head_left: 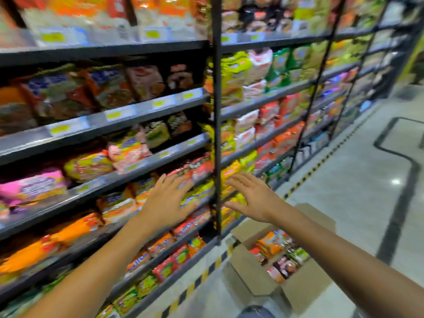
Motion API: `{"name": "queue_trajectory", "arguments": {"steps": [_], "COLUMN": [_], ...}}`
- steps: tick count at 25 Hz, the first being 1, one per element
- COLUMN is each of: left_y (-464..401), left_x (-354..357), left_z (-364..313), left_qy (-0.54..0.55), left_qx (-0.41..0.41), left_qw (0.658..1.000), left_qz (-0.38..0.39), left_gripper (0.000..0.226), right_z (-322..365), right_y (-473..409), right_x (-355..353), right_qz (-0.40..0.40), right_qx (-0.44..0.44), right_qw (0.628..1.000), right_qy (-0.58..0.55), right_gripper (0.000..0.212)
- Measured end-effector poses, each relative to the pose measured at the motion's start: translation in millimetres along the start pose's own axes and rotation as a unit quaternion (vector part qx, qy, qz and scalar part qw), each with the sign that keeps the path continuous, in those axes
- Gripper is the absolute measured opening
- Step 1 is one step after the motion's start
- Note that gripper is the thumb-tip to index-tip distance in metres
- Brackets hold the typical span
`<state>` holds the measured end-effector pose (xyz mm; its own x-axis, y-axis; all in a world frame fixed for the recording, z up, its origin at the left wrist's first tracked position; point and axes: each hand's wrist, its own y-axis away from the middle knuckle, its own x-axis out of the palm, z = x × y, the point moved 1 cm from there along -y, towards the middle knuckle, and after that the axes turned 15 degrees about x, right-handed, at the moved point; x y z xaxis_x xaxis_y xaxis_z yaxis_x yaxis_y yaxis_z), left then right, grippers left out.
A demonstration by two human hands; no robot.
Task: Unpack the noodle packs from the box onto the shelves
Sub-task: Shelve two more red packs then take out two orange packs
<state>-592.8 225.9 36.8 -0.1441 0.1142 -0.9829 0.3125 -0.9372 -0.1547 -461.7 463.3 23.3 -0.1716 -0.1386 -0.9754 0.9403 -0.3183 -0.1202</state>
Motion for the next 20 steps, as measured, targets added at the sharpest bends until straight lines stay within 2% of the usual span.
{"name": "queue_trajectory", "arguments": {"steps": [2,5,11,15,20], "left_y": [-37.3,-90.6,-175.7,-236.2,-296.5], "left_x": [21.0,50.8,108.1,165.5,213.6], "left_z": [-30.2,-68.5,-128.8,-144.6,-156.5], "left_qy": [0.021,0.042,0.06,0.079,0.143], "left_qx": [0.03,0.07,0.106,0.099,0.045], "left_qw": [0.999,0.995,0.989,0.986,0.979], "left_qz": [0.014,0.055,0.085,0.107,0.139], "left_gripper": [0.078,0.081,0.109,0.104,0.101], "right_z": [-54.8,-128.0,-235.8,-300.3,-368.0], "right_y": [21.7,51.7,75.2,42.7,1.8], "right_x": [2.4,9.2,38.0,61.2,90.1], "right_qz": [0.005,0.033,0.074,0.1,0.157], "right_qx": [0.041,0.115,0.179,0.184,0.185], "right_qw": [0.999,0.993,0.981,0.978,0.97], "right_qy": [-0.003,-0.014,-0.023,-0.007,-0.03], "right_gripper": [0.086,0.107,0.115,0.11,0.107]}}
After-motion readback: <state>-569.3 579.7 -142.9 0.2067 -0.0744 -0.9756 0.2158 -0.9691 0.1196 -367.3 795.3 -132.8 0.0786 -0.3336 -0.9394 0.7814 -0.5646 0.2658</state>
